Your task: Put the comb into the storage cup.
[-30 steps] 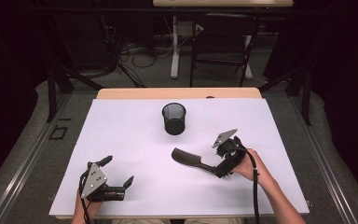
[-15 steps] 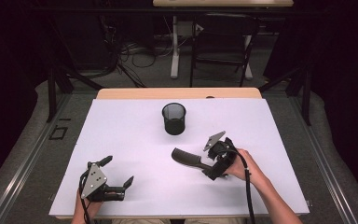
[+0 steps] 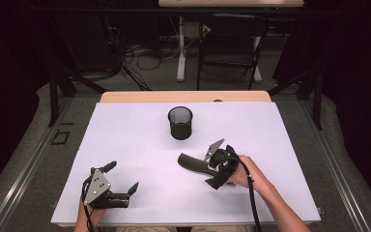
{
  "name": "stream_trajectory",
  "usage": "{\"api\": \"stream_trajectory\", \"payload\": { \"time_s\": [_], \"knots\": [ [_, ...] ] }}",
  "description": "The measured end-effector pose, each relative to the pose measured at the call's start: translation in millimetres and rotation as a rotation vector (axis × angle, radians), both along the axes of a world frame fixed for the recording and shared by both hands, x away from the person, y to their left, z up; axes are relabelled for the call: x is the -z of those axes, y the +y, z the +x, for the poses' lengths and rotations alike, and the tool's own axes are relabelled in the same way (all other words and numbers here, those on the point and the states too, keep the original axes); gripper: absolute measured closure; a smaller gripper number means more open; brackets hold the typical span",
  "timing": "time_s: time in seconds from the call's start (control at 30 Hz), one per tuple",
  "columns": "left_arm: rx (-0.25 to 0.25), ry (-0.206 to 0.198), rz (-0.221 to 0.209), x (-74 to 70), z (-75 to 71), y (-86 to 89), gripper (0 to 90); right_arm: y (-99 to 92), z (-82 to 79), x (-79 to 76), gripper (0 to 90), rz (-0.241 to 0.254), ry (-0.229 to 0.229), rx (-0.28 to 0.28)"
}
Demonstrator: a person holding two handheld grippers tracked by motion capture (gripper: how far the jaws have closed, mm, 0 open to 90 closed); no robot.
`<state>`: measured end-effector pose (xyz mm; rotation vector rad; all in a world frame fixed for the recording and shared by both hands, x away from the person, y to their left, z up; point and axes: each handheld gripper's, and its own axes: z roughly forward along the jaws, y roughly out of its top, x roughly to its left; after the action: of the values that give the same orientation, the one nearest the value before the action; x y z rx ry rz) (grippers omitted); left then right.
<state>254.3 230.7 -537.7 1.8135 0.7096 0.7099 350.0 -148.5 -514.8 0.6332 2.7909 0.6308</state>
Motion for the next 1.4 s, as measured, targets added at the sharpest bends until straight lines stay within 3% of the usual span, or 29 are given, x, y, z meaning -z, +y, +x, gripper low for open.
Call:
{"api": "stream_trajectory", "payload": {
  "time_s": [0.2,0.43,0.7,0.87,1.4],
  "knots": [
    [-0.001,0.002,0.004,0.1,0.1,-1.1,0.3,4.4,-1.2,0.8,24.5,-0.026,0.0,-0.02],
    [0.0,0.003,0.005,0.2,0.4,-1.0,0.3,14.1,-2.8,3.8,50.9,-0.113,-0.017,-0.033],
    [0.002,0.003,-0.003,0.2,0.5,-0.4,0.3,20.6,2.3,8.1,62.0,-0.155,-0.001,-0.042],
    [0.003,0.004,-0.003,0.2,0.7,-0.5,0.3,22.5,5.3,11.9,64.0,-0.186,0.026,-0.019],
    [0.001,0.003,0.002,0.0,0.4,-0.5,0.3,20.0,9.8,15.2,72.4,-0.137,0.066,0.05]
  ]
}}
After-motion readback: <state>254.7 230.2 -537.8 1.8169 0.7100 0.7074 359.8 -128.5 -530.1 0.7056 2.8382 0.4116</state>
